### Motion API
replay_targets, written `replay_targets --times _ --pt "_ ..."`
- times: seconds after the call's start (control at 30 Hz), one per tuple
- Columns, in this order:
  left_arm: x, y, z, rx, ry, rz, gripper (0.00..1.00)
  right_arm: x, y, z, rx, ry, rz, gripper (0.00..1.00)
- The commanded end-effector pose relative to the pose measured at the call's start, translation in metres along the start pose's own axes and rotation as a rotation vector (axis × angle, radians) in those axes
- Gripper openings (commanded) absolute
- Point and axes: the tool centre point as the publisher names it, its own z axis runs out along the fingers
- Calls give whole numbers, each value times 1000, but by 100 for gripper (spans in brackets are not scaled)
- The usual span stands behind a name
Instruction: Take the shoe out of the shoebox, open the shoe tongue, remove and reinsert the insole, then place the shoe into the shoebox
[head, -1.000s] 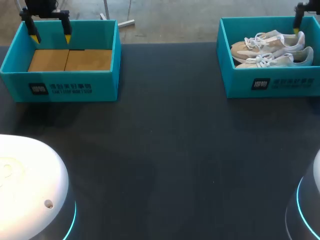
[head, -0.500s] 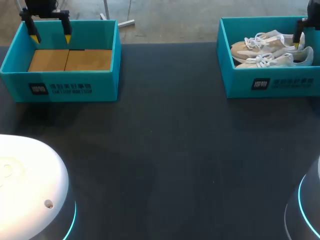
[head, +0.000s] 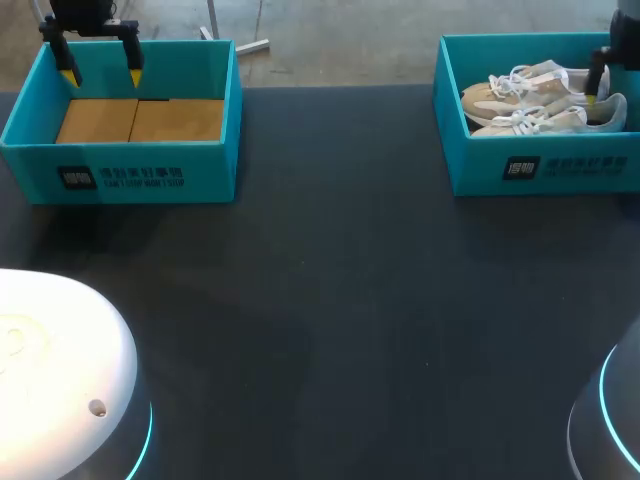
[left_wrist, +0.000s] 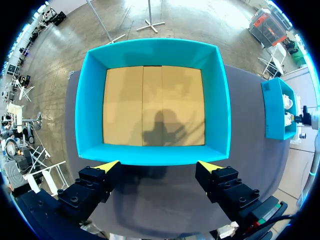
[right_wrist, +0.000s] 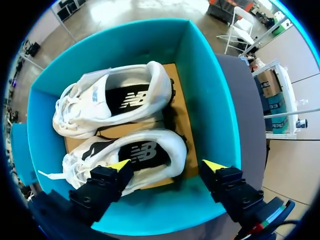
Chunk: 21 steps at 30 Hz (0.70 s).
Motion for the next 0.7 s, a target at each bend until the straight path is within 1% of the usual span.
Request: replay_targets --times 0.03,0.07,0.23,0.4,0.43,0.7 --pt "0 0 0 0 0 0 100 -2 10 9 34 23 4 65" --pt "0 0 0 0 0 0 100 -3 10 10 36 24 3 60" --pt "0 0 0 0 0 0 100 -6 10 15 39 20 -1 64" --pt "0 0 0 0 0 0 100 -11 12 21 32 20 -10 58" --pt "0 0 0 0 0 0 100 -11 12 22 25 18 -15 59" --pt "0 0 0 0 0 0 100 -12 12 33 10 31 -29 51"
